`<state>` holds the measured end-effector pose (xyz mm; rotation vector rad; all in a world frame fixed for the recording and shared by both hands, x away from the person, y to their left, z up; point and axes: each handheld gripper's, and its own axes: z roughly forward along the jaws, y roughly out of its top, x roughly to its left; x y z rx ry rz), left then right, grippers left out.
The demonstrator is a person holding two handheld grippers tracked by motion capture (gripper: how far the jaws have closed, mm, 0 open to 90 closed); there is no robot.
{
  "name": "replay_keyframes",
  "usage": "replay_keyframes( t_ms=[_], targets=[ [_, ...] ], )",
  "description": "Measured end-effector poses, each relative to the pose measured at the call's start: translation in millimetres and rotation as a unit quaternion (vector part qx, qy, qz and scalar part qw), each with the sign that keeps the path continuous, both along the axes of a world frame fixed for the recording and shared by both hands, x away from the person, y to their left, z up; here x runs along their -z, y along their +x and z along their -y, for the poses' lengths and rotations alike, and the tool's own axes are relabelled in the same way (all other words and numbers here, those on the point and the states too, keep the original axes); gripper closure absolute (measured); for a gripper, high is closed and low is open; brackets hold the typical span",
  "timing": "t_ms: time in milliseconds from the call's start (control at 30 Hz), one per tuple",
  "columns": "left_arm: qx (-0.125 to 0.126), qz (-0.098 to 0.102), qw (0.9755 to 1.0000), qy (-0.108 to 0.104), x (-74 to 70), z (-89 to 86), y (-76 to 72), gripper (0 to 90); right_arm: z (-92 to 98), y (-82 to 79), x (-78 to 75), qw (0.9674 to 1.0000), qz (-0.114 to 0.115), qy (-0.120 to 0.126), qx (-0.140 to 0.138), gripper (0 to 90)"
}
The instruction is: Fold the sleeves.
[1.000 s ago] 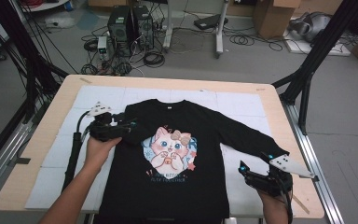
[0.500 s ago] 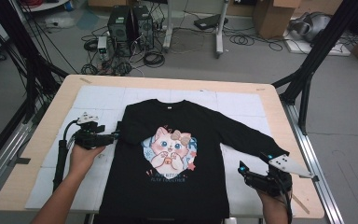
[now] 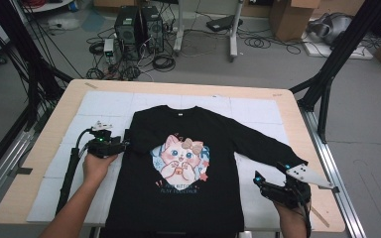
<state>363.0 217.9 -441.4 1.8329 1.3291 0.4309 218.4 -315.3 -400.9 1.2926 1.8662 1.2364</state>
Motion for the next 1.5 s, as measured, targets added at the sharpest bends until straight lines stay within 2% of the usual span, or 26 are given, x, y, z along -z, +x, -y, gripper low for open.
replay_keyframes(
  t_ms=[33,67,100,133,200,267,400,500,733,833,1000,1167,1333,1500],
  targets=[
    [-0.001,0.0,1.0,0.002,-0.7,0.8,-0.7,59.8,-0.2,0.0,-0.1,1.0,0.0,0.0,0.0,15.9],
    [-0.002,0.001,1.0,0.004,-1.5,1.5,-1.4,73.2,-0.3,-0.2,-0.3,1.0,0.0,-0.001,-0.001,15.9],
    [-0.002,0.007,0.9999,0.011,-2.7,2.8,-3.0,73.2,-0.4,-0.3,-0.4,1.0,0.0,-0.001,0.0,15.9],
    [0.001,0.014,0.9997,0.021,-3.9,3.3,-4.1,84.3,-0.1,-0.4,-0.3,1.0,0.0,-0.001,0.0,15.9],
    [0.002,0.026,0.9994,0.023,-6.9,3.0,-6.1,86.1,0.0,-0.6,-0.4,1.0,-0.001,0.0,0.0,15.9],
    [0.003,0.04,0.999,0.019,-11.0,2.0,-8.4,86.9,0.5,-0.5,-0.2,1.0,0.0,-0.001,0.001,15.9],
    [0.012,0.064,0.9979,-0.003,-19.6,1.0,-13.3,87.3,0.1,0.0,-0.1,1.0,0.0,0.0,0.002,15.9],
    [0.014,0.076,0.9966,-0.029,-25.6,2.9,-16.6,87.4,-0.5,0.0,-0.4,1.0,0.0,-0.001,0.001,15.9],
    [0.052,0.103,0.9918,-0.053,-40.5,23.4,-26.4,87.5,-1.2,1.4,0.1,1.0,0.0,-0.002,-0.001,15.9],
    [0.072,0.107,0.9898,-0.061,-46.0,36.3,-28.7,87.6,-1.7,1.1,-0.1,1.0,-0.002,0.0,0.0,15.9],
    [0.114,0.114,0.9842,-0.072,-55.1,67.2,-33.2,87.6,-1.3,1.4,0.0,1.0,0.0,-0.001,0.0,15.9],
    [0.152,0.111,0.9802,-0.063,-56.5,97.6,-34.8,87.5,-0.1,0.8,-0.2,1.0,-0.001,0.001,0.002,15.9],
    [0.169,0.106,0.9772,-0.073,-55.5,121.0,-34.2,87.5,0.6,0.4,-0.4,1.0,-0.001,0.002,0.003,15.9],
    [0.193,0.098,0.9736,-0.073,-50.7,144.7,-38.5,87.6,2.4,0.8,0.1,1.0,0.0,0.002,0.004,15.9]
  ],
)
